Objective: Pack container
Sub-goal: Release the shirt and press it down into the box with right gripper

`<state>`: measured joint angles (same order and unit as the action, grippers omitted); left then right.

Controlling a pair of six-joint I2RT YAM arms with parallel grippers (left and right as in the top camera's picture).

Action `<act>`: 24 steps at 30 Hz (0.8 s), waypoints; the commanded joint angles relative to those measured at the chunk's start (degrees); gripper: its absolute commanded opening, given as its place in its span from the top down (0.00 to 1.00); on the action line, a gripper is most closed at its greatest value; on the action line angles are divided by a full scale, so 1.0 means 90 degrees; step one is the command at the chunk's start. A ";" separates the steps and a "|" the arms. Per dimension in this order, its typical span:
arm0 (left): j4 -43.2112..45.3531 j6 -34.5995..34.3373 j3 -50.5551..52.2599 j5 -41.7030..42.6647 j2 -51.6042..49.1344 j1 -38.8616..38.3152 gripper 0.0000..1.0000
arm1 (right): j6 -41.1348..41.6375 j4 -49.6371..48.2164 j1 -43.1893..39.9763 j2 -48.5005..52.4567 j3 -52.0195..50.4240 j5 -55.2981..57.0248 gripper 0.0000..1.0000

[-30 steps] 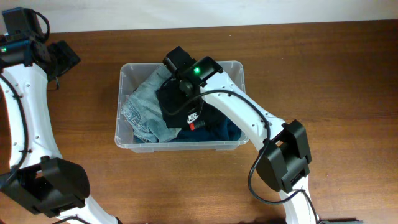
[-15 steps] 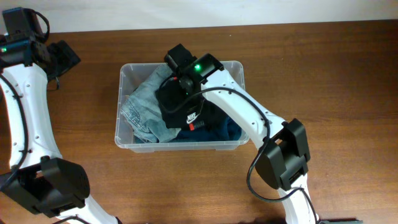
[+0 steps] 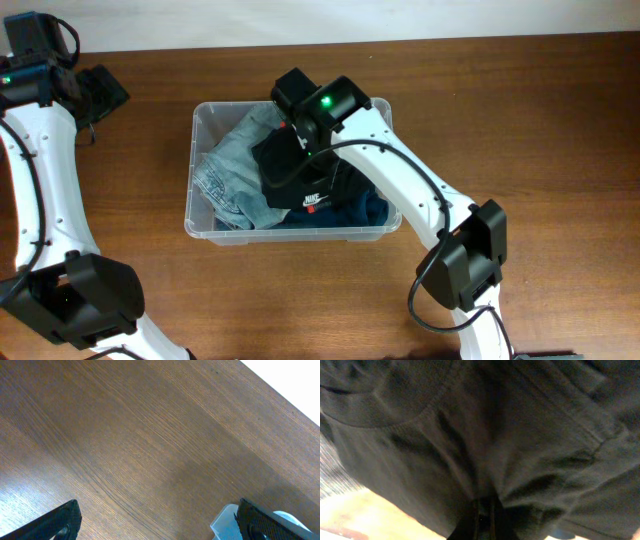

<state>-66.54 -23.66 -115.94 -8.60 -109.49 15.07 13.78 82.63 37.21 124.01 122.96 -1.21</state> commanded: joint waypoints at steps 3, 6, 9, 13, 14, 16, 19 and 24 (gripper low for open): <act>0.0002 -0.0083 -0.0039 -0.0029 -0.0024 0.0000 0.01 | 0.0134 -0.0644 0.0070 -0.0095 -0.0760 -0.0153 0.91; 0.0002 -0.0083 -0.0039 -0.0029 -0.0024 0.0000 0.01 | 0.0148 -0.1219 0.0032 -0.0095 -0.1302 -0.0151 0.91; 0.0002 -0.0083 -0.0039 -0.0029 -0.0024 0.0000 0.01 | 0.0185 -0.1698 0.0029 -0.0095 -0.1785 -0.0151 0.94; 0.0002 -0.0083 -0.0039 -0.0029 -0.0024 0.0000 0.01 | 0.0294 -0.1632 0.0029 -0.0153 -0.1656 -0.0148 0.96; 0.0002 -0.0083 -0.0039 -0.0029 -0.0024 0.0000 0.01 | 0.0291 -0.1552 0.0032 -0.0189 -0.1520 -0.0126 0.96; 0.0002 -0.0083 -0.0039 -0.0029 -0.0024 0.0000 0.01 | 0.0289 -0.1355 0.0032 -0.0287 -0.1146 -0.0078 0.96; 0.0002 -0.0083 -0.0039 -0.0029 -0.0024 0.0000 0.01 | 0.0289 -0.1185 0.0032 -0.0476 -0.0435 -0.0080 0.95; 0.0002 -0.0083 -0.0039 -0.0029 -0.0024 0.0000 0.01 | 0.0284 -0.1263 0.0029 -0.0566 0.0396 -0.0078 0.84</act>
<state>-66.52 -23.66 -115.94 -8.60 -109.49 15.07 16.27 71.57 37.26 120.68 122.65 -1.63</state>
